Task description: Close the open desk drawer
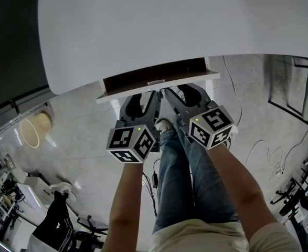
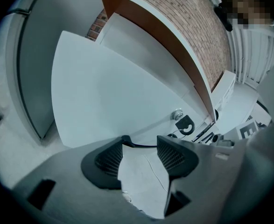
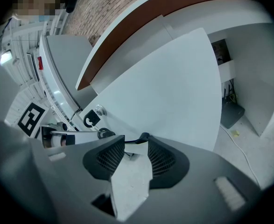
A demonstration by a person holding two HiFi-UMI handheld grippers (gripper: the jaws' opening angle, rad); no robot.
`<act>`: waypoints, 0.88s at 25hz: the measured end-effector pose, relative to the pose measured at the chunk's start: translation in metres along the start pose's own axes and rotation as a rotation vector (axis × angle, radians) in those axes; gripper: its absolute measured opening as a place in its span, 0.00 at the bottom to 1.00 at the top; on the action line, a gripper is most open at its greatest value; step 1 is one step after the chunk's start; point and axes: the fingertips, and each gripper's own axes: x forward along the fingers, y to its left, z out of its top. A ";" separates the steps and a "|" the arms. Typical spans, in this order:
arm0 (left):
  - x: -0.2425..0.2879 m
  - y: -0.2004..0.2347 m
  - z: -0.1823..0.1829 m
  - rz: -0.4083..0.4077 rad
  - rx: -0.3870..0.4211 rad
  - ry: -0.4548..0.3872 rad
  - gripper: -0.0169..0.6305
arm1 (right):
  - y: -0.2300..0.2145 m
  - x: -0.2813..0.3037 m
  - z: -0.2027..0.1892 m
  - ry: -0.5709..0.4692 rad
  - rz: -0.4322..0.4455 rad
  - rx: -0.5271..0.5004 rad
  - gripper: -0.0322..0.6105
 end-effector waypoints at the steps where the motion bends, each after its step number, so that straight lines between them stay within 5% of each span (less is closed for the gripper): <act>1: 0.001 0.000 0.001 0.001 0.000 -0.001 0.37 | -0.001 0.000 0.001 0.000 0.001 0.000 0.30; 22: 0.013 0.004 0.016 0.026 -0.021 -0.032 0.37 | -0.006 0.011 0.015 -0.006 0.019 -0.011 0.29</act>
